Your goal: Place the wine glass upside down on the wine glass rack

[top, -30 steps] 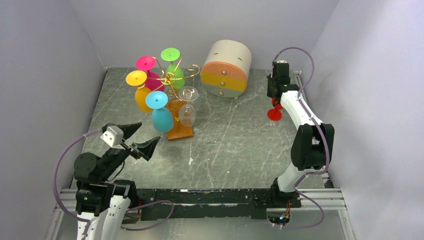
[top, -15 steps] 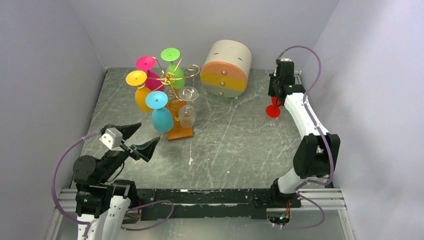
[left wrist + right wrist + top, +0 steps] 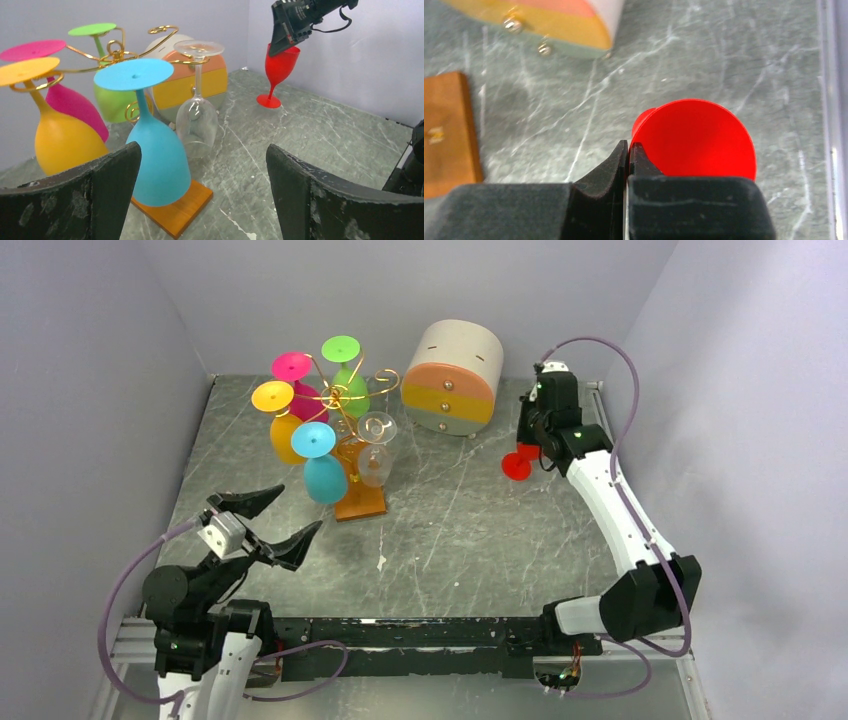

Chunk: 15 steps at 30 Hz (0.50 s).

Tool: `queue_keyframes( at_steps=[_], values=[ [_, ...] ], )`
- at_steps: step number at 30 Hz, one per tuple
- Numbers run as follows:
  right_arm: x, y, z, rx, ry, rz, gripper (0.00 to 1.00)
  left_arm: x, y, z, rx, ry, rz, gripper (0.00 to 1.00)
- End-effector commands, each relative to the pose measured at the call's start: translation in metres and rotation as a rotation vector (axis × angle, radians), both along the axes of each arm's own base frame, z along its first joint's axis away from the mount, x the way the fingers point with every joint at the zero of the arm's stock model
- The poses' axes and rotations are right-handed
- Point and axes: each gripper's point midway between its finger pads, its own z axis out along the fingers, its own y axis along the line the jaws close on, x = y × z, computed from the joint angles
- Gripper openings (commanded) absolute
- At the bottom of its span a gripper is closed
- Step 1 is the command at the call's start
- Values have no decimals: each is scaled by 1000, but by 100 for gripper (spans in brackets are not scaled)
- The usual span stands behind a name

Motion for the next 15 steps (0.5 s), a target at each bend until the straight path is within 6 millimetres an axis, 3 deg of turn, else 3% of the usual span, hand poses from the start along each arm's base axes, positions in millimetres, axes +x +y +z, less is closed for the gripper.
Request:
queue_keyframes(
  at_steps=[1,8,15],
  values=[
    [-29,39,6,73,26,107,0,-22,-8,31,102,-188,-59,98],
    [-78,103,33,198,6,321,0,-39,-24,33,264,-318,-185,97],
    [-138,145,44,292,43,511,0,-56,-35,20,422,-451,-300,96]
  ],
)
